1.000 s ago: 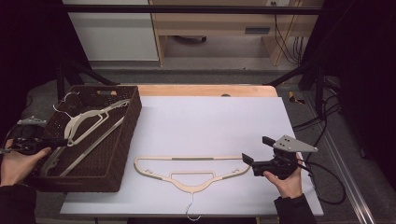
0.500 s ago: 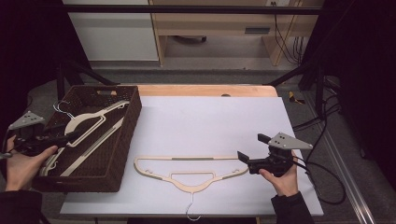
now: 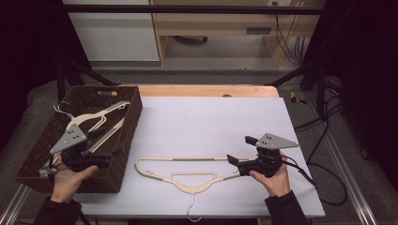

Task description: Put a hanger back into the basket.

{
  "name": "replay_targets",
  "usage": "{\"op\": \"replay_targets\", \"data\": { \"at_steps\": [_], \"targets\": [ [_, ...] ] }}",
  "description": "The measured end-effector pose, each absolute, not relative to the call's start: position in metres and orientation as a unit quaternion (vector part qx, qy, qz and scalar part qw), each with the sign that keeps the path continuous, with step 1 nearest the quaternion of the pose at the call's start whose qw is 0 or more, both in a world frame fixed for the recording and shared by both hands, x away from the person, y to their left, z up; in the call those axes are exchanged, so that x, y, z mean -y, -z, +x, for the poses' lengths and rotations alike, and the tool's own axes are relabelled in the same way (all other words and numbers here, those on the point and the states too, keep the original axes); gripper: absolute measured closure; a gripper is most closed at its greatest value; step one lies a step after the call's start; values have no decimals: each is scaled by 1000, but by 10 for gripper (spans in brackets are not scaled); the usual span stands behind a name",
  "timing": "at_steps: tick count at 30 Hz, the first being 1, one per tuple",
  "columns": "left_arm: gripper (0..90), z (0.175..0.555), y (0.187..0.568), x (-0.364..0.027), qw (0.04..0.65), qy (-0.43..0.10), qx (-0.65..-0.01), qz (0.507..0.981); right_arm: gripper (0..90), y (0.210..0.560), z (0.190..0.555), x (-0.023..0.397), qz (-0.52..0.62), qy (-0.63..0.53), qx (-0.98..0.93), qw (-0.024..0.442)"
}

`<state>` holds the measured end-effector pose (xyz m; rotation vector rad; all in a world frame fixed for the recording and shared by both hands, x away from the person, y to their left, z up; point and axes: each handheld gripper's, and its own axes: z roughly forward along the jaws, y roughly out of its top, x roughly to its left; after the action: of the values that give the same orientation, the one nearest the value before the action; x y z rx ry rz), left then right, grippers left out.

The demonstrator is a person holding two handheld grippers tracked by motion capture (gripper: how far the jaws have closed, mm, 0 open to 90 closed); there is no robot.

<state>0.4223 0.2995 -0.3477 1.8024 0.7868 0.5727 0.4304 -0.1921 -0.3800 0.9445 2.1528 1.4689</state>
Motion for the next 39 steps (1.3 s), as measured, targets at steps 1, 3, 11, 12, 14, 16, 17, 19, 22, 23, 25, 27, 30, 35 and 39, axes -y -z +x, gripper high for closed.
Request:
{"op": "replay_targets", "data": {
  "at_steps": [1,3,11,12,14,16,17,19,22,23,25,27,30,35,39],
  "targets": [
    [84,421,351,-294,522,-235,-322,754,71,381,430,188,332,-518,-768,179],
    [84,417,358,-283,522,-222,-309,764,68,383,431,179,326,-510,-777,175],
    [62,408,376,-252,502,-205,-292,788,67,389,427,153,321,-494,-793,157],
    [60,407,377,-251,502,-206,-290,788,68,390,426,150,319,-494,-795,150],
    [61,405,379,-249,504,-206,-292,787,73,393,426,143,315,-487,-802,146],
    [64,404,382,-247,507,-197,-292,787,81,395,425,136,307,-476,-811,147],
    [64,403,384,-246,505,-195,-291,788,86,396,425,131,301,-473,-815,147],
    [69,402,386,-243,504,-189,-285,793,104,399,423,123,293,-466,-823,139],
    [77,403,391,-239,499,-185,-286,796,122,403,420,111,281,-452,-837,131],
    [77,404,393,-238,496,-186,-286,798,136,405,420,107,278,-450,-839,125],
    [80,406,396,-236,491,-185,-293,800,170,408,418,101,267,-441,-849,117],
    [87,408,399,-235,486,-181,-300,801,175,413,416,94,263,-431,-856,111],
    [91,409,402,-233,478,-181,-305,804,206,420,415,84,255,-418,-866,98],
    [95,410,403,-233,475,-186,-310,803,278,436,415,63,255,-397,-878,84],
    [100,411,403,-234,476,-188,-311,801,397,450,417,50,256,-375,-888,74]
  ]
}}
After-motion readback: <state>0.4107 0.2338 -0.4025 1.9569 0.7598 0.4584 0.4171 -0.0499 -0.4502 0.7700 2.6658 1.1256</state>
